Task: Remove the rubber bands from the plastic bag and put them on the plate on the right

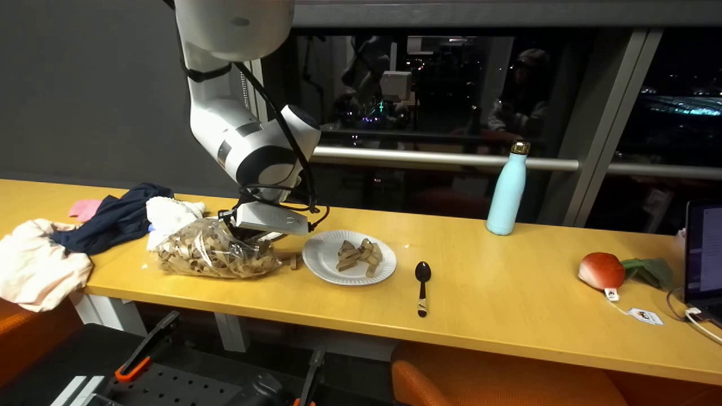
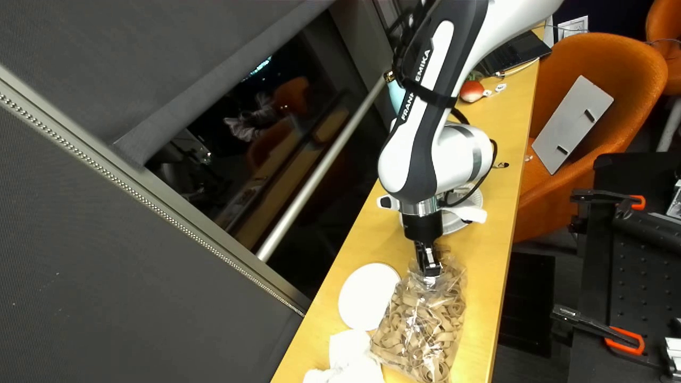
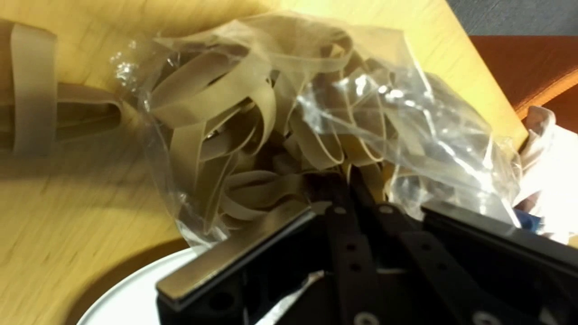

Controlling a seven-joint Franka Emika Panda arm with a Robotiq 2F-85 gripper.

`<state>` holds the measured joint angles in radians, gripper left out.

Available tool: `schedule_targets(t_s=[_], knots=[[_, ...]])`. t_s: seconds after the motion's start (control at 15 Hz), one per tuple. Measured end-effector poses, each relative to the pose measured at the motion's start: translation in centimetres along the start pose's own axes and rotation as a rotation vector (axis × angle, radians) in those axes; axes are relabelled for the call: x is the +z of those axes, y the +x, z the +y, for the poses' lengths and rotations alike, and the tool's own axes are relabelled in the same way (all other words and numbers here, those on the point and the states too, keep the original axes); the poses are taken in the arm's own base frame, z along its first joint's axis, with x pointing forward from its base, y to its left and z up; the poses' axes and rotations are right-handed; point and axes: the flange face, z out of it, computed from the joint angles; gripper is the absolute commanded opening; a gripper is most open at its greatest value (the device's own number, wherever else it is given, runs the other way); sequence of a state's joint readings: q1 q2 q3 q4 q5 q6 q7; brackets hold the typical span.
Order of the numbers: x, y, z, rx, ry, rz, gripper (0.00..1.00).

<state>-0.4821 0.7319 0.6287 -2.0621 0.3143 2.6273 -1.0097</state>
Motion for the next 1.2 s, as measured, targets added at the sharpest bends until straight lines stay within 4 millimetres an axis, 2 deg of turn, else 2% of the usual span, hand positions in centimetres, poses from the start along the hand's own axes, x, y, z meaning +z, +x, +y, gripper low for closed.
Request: schedule_targets(t_s=[0.8,1.0,1.2], knots=[[-3.0,-0.2,-0.7,0.142,-0.076,-0.153,0.01],[-4.0,-0.8,0.0,0.190,-0.136,-0.185,0.01],[-6.3,-1.6,1.3,0.222,-0.213,-0.199,0.01]])
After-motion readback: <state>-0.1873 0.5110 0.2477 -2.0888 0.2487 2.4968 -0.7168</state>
